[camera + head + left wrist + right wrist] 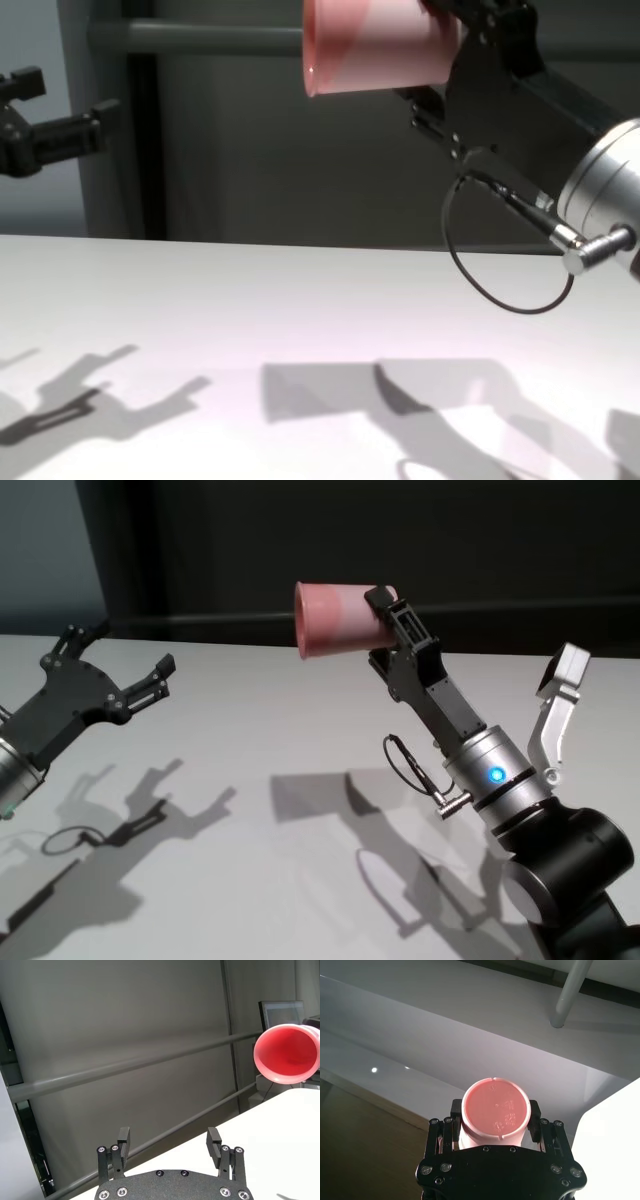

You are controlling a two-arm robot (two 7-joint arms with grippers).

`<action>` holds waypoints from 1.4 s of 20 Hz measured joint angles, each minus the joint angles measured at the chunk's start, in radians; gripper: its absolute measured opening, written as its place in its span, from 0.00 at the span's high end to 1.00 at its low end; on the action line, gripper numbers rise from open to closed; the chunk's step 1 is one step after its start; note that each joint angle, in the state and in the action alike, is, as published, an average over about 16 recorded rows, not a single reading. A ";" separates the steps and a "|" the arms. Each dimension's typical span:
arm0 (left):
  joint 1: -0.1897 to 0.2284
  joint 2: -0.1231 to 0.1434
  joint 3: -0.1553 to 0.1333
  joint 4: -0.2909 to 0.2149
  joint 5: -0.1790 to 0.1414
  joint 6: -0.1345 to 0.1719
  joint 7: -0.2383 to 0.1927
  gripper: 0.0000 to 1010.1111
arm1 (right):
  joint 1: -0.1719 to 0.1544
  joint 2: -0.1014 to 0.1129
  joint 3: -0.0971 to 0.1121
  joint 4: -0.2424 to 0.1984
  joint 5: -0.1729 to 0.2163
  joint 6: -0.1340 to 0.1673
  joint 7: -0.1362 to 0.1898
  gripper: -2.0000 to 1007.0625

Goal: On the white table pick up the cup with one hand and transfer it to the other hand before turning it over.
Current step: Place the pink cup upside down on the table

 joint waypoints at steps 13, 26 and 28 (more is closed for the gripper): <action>0.020 -0.059 0.021 0.089 0.043 -0.039 -0.032 0.01 | 0.000 0.000 0.000 0.000 0.000 0.000 0.000 0.26; 0.055 -0.065 0.004 0.092 0.041 -0.012 -0.058 0.01 | 0.000 0.000 0.000 0.000 0.000 0.000 0.000 0.26; 0.056 -0.065 0.003 0.091 0.041 -0.010 -0.061 0.01 | 0.000 0.000 0.000 0.000 0.000 0.000 0.000 0.26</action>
